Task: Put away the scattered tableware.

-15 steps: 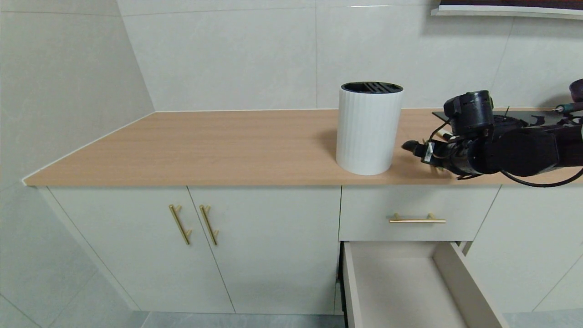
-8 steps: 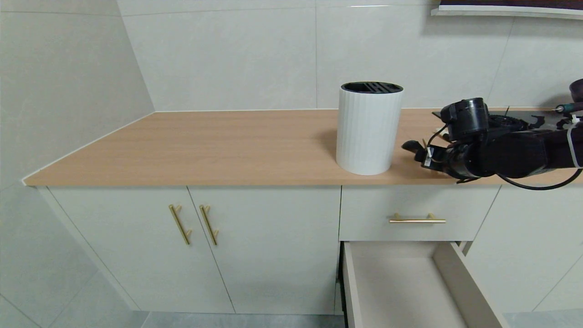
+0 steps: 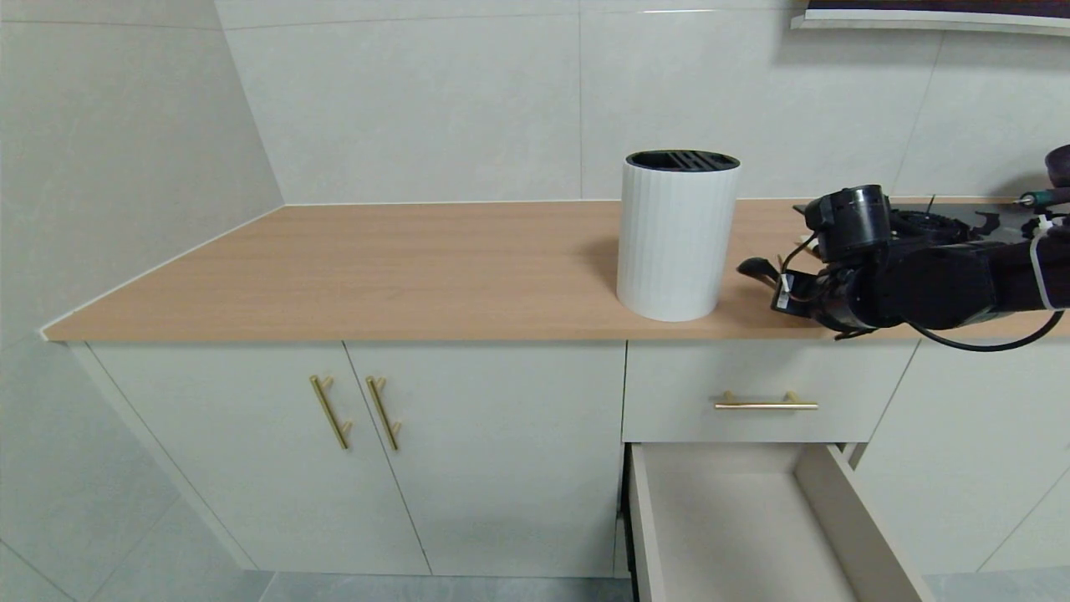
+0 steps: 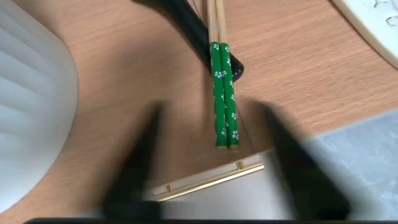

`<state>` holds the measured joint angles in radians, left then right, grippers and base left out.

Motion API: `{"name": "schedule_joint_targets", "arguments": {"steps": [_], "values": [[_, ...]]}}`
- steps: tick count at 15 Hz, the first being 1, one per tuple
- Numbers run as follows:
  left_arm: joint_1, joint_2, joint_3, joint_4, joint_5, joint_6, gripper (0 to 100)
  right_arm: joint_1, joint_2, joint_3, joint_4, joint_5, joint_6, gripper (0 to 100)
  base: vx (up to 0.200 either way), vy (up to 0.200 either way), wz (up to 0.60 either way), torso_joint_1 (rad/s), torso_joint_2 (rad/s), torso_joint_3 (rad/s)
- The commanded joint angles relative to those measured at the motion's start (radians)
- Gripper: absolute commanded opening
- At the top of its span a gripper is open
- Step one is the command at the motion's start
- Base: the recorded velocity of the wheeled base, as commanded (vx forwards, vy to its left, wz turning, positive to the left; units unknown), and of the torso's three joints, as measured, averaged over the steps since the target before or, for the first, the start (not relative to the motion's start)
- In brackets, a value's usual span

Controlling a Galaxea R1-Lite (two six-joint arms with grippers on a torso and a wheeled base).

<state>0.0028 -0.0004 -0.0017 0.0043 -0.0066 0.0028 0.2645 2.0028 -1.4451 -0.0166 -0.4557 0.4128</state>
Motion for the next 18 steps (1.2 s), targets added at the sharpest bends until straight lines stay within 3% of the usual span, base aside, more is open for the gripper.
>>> {"name": "schedule_joint_targets", "arguments": {"steps": [1, 8, 11, 13, 15, 18], "values": [[0.000, 0.000, 0.000, 0.000, -0.001, 0.000, 100, -0.001, -0.010, 0.002, 0.001, 0.000, 0.000, 0, 0.000, 0.000, 0.00, 0.000, 0.00, 0.000], [0.000, 0.000, 0.000, 0.000, 0.000, 0.000, 100, -0.010, -0.067, 0.011, 0.009, 0.002, 0.000, 0, 0.000, 0.000, 0.00, 0.000, 0.00, 0.000], [0.000, 0.000, 0.000, 0.000, 0.000, 0.000, 100, -0.010, -0.229, 0.042, 0.102, 0.037, 0.006, 0, 0.000, 0.000, 0.00, 0.000, 0.00, 0.000], [0.000, 0.000, 0.000, 0.000, 0.000, 0.000, 100, -0.004, -0.361, 0.100, 0.150, 0.104, 0.008, 0, 0.000, 0.000, 0.00, 0.000, 0.00, 0.000], [0.000, 0.000, 0.000, 0.000, -0.001, 0.000, 100, -0.002, -0.549, 0.173, 0.279, 0.250, -0.003, 0, 0.000, 0.000, 0.00, 0.000, 0.00, 0.000], [0.000, 0.000, 0.000, 0.000, 0.000, 0.000, 100, -0.004, -0.699, 0.170, 0.507, 0.419, -0.005, 0, 0.000, 0.000, 0.00, 0.000, 0.00, 0.000]]}}
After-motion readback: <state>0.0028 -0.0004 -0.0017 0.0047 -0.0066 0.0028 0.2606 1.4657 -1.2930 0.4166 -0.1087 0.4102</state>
